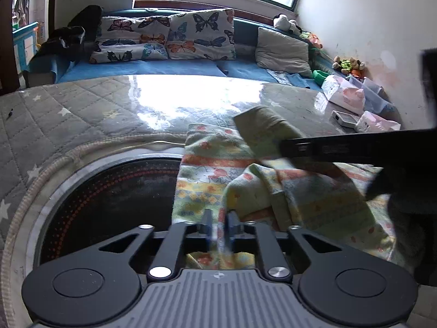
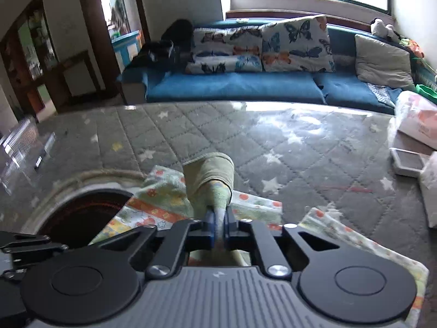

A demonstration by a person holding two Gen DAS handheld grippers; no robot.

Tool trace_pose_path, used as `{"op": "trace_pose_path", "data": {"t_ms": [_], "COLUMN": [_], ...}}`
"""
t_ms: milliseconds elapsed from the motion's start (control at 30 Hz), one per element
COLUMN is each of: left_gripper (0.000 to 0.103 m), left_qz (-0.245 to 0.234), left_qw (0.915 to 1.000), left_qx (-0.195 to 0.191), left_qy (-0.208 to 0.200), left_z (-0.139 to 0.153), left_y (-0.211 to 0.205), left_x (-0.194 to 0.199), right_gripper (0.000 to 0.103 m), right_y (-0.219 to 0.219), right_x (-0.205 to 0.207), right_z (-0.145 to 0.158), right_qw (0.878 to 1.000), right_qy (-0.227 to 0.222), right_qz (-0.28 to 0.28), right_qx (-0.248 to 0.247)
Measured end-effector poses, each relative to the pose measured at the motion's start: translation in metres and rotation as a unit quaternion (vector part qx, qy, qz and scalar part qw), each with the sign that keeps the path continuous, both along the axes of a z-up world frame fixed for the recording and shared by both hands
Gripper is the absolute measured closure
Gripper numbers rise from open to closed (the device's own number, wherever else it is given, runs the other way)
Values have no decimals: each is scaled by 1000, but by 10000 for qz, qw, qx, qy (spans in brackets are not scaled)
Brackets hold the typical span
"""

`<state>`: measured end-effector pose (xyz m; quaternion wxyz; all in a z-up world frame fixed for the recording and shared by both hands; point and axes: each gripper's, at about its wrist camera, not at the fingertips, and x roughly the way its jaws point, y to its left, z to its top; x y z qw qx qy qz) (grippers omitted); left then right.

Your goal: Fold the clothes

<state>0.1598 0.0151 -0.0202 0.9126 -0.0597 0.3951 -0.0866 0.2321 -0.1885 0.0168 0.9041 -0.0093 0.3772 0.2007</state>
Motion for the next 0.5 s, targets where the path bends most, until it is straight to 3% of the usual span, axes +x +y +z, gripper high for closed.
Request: {"op": "trace_pose_path", "data": {"t_ms": [167, 300, 500], "left_gripper": [83, 96, 101], "left_qz": [-171, -317, -55], "left_qw": [9998, 9994, 9994], "left_qx": [50, 84, -24], "left_qy": [-72, -130, -333], "left_z": [1, 2, 19], "left_y": [-5, -10, 6], "left_x": [0, 1, -15], "right_gripper": [100, 100, 100], "right_y": [-29, -65, -134], "right_x": [-20, -44, -95], "right_z": [26, 54, 72], "right_qw": [9991, 9967, 9906], "right_qy": [-357, -661, -900], "right_qz": [-193, -419, -1010], "right_qx": [146, 201, 182]}}
